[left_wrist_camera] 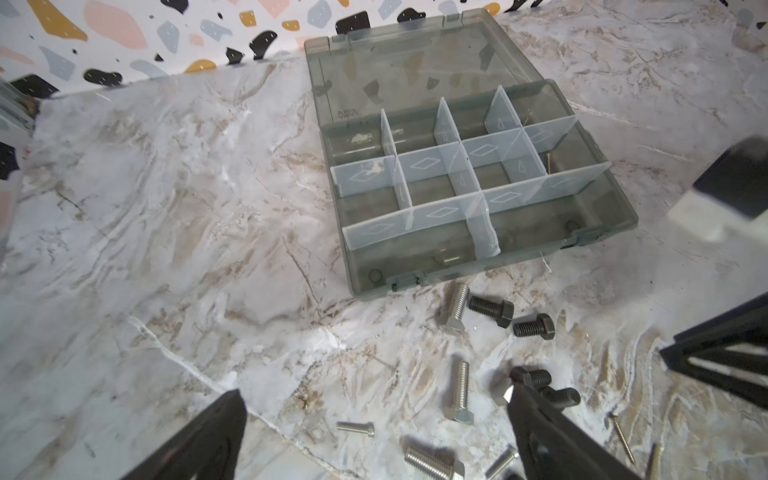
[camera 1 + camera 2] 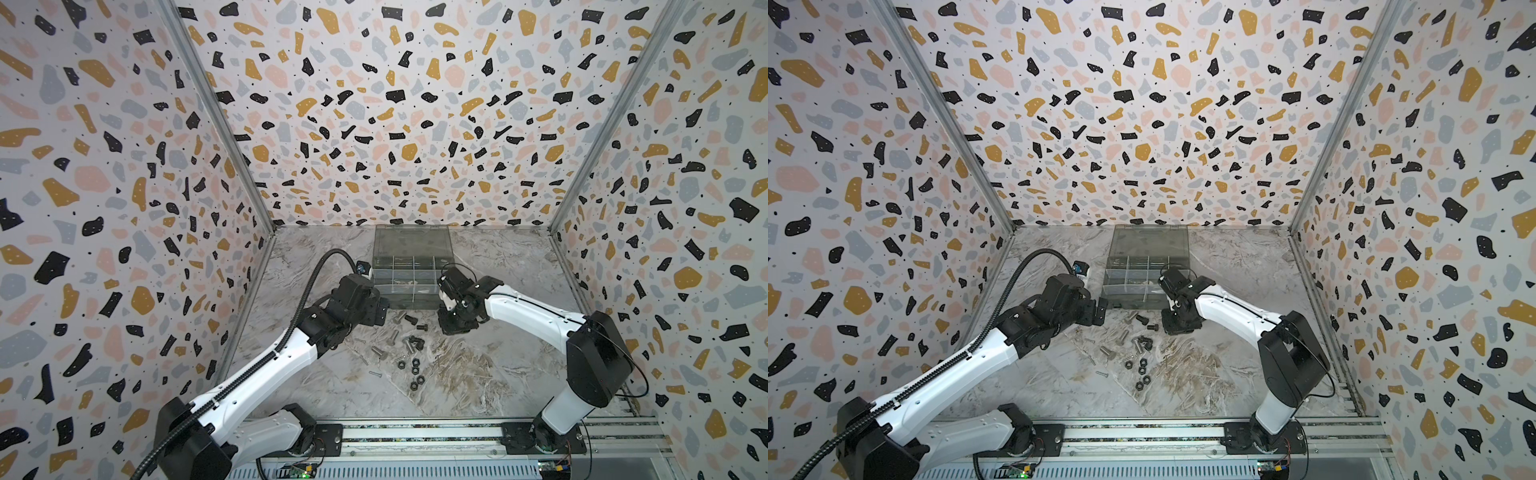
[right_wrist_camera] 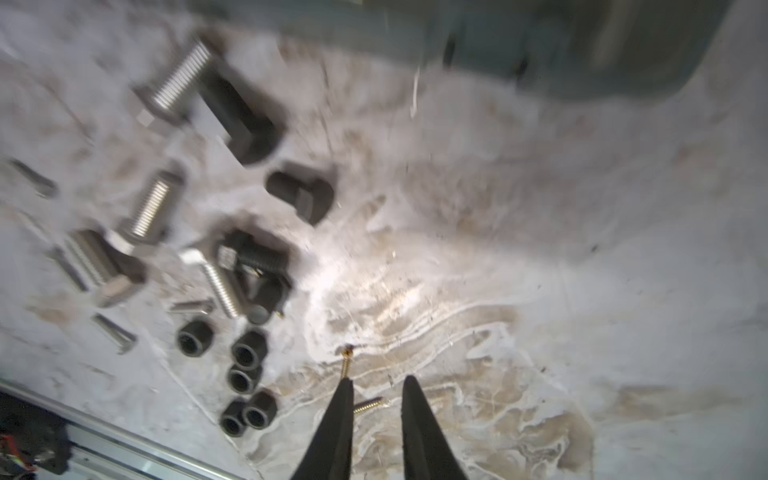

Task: Sort the screws and nuts into containers
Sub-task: 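Return the right gripper to the brass screws and grasp another one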

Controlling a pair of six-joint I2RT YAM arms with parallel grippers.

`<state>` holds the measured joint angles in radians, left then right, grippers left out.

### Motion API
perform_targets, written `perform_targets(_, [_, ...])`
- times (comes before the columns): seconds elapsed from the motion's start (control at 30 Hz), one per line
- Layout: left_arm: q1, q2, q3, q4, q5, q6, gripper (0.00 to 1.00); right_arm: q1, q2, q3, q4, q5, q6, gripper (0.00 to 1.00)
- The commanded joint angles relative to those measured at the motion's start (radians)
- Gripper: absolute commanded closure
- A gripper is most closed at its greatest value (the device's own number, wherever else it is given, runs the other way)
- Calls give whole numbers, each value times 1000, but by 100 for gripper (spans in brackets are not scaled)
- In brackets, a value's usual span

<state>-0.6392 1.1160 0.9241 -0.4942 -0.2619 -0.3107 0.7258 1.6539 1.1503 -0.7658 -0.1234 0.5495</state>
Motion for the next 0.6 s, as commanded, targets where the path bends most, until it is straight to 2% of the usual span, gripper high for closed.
perform_targets(0.0, [4,-29,-33,2,56,-44,0,56,-39,-56,15,-22,70,76])
perform_targets(0.23, [4,-114,-94,-7,76,-74,0,134,-73,-138,66,-19,140,75])
perform_targets(0.57, [4,-197,-125,-53,53,-86,0,156,0,-108,111,2,146,75])
